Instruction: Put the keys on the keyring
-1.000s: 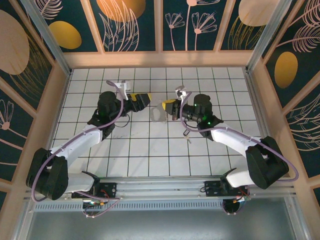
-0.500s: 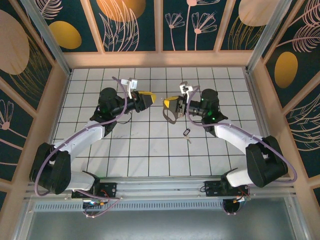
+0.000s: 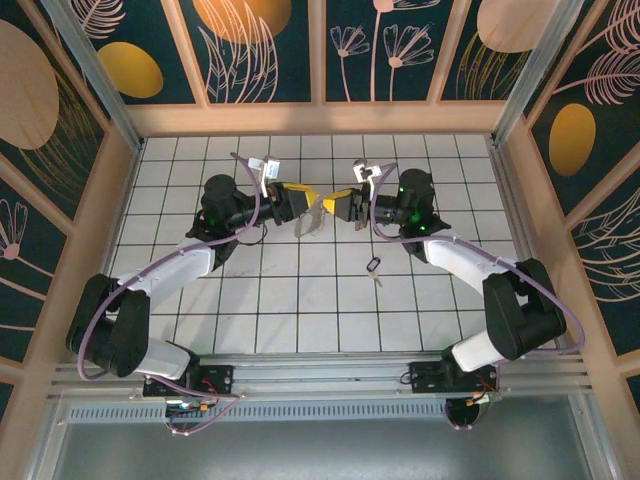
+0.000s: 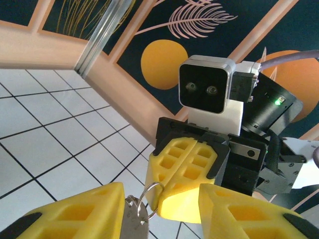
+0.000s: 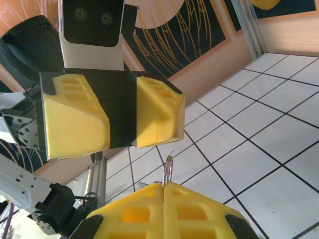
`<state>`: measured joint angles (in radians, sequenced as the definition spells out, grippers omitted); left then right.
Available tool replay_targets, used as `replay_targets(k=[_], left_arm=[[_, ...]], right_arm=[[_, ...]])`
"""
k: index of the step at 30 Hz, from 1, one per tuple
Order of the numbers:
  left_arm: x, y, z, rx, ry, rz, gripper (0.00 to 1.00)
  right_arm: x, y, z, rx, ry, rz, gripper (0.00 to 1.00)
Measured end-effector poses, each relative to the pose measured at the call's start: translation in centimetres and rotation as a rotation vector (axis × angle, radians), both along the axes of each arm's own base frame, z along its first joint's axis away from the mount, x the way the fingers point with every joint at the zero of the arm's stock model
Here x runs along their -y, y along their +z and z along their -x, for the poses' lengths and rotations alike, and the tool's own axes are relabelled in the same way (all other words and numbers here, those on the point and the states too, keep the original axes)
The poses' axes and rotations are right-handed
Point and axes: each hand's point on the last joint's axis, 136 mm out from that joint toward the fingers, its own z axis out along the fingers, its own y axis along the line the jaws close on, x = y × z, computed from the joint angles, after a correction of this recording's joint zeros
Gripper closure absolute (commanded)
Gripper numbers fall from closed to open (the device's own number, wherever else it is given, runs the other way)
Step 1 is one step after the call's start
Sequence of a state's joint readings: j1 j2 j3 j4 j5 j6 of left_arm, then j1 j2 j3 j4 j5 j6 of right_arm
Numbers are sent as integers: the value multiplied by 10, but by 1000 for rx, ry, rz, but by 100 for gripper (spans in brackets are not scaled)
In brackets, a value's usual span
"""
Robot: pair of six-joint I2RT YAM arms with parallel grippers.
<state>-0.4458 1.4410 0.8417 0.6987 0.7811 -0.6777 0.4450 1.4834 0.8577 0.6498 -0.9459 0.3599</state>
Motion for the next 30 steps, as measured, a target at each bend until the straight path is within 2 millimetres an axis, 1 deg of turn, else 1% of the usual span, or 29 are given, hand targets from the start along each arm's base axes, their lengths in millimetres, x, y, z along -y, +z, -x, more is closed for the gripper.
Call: replay_targets(k=[12,17,23,30], left_arm=[[4,-4,0,-12,-26,17,65],[9,-3,6,-9,-49,22,67],[10,-5,9,-14,-58,25,73],[13,-8,13,-24,-68,27,77]], right_arm=[[-2,4,2,-4,25,-15,100],[-2,6,2,-9,25,-23,100],[-2,10,3,4,29,-33,100],[-2,10,3,7,32,-34,100]])
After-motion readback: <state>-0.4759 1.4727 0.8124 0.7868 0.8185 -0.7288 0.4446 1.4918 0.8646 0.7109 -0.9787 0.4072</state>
